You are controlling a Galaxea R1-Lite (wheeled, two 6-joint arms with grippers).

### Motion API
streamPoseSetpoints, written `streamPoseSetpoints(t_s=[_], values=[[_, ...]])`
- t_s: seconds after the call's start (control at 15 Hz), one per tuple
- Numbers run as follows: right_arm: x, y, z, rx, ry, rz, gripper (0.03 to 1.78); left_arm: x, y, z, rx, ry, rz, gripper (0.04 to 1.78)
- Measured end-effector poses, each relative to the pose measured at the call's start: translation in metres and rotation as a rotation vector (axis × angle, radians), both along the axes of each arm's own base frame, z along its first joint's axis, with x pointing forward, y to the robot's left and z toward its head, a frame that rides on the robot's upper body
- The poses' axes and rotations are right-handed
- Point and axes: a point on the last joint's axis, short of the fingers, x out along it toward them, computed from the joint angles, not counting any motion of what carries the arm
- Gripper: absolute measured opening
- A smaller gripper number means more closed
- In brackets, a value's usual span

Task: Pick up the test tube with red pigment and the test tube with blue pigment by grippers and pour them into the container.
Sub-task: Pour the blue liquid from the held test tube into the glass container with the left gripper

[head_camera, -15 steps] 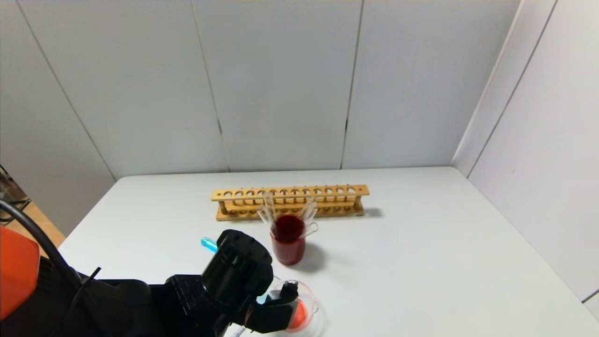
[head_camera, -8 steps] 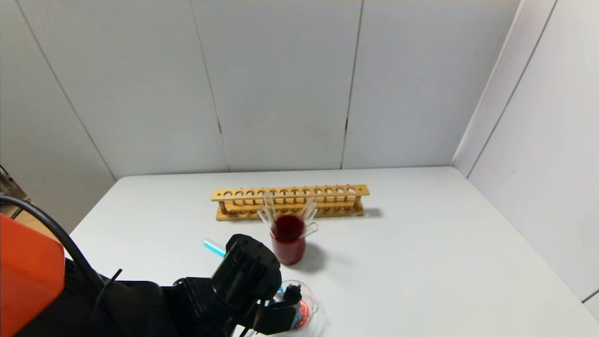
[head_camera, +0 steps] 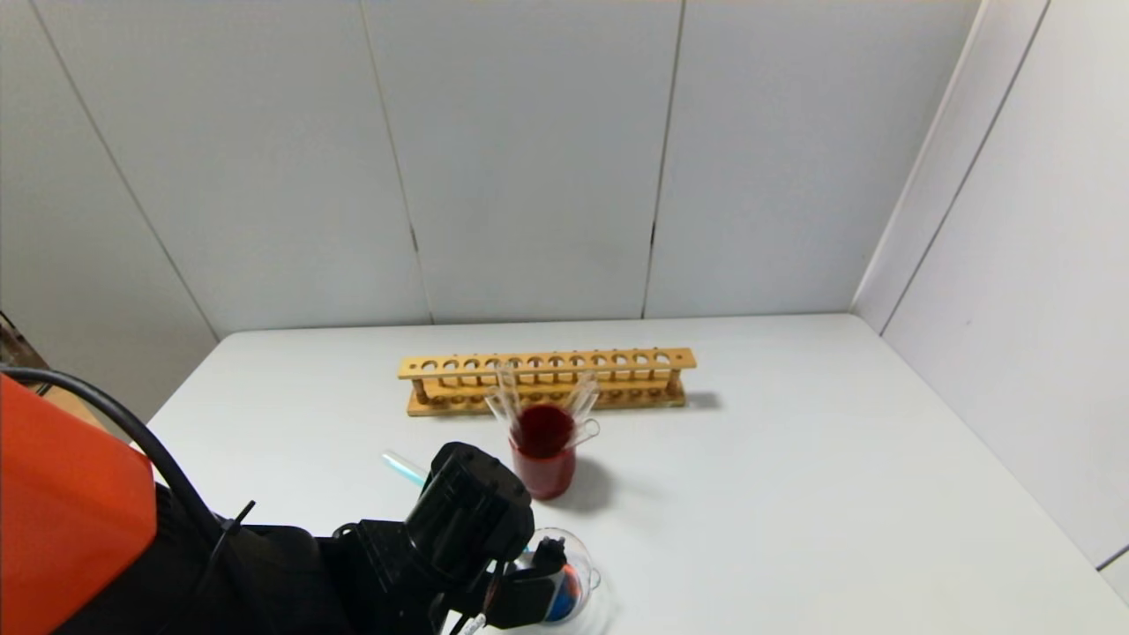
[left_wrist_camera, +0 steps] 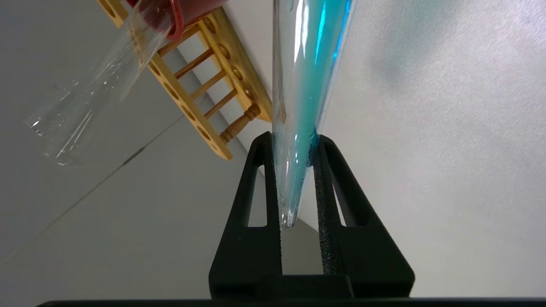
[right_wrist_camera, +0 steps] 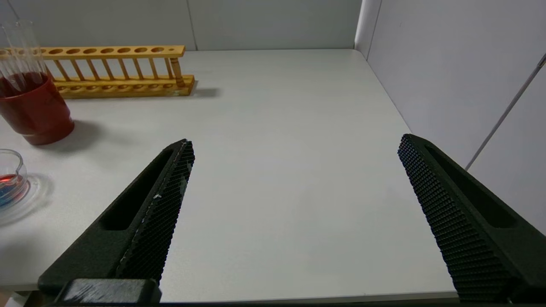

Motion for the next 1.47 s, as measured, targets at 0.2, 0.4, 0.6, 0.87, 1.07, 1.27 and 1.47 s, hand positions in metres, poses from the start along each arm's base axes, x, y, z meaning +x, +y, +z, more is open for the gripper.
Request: streamPoseSetpoints(t_s=[0.2, 0.4, 0.6, 0.87, 1.07, 1.27, 1.47], values=[[0.000, 0.000, 0.000, 0.000, 0.000, 0.000, 1.74, 0.001, -0.003, 0.004, 0.016, -0.028, 0.007, 0.30], [0.000, 0.000, 0.000, 0.000, 0.000, 0.000, 1.74, -0.001, -0.006, 0.004, 0.016, -0.035, -0.002, 0.30], [0.000, 0.000, 0.000, 0.000, 0.000, 0.000, 1.74, -0.001, -0.009, 0.005, 0.028, -0.053, 0.009, 0.30], [0.000, 0.000, 0.000, 0.000, 0.000, 0.000, 1.74, -0.005, -0.014, 0.005, 0.043, -0.063, -0.005, 0.30], [0.000, 0.000, 0.000, 0.000, 0.000, 0.000, 1.74, -0.003, -0.017, 0.003, 0.048, -0.062, -0.008, 0.30], [0.000, 0.000, 0.000, 0.000, 0.000, 0.000, 1.74, -0.003, -0.018, 0.000, 0.064, -0.059, -0.004, 0.30], [0.000, 0.000, 0.000, 0.000, 0.000, 0.000, 1.74, -0.003, -0.018, -0.003, 0.082, -0.057, 0.001, 0.30]])
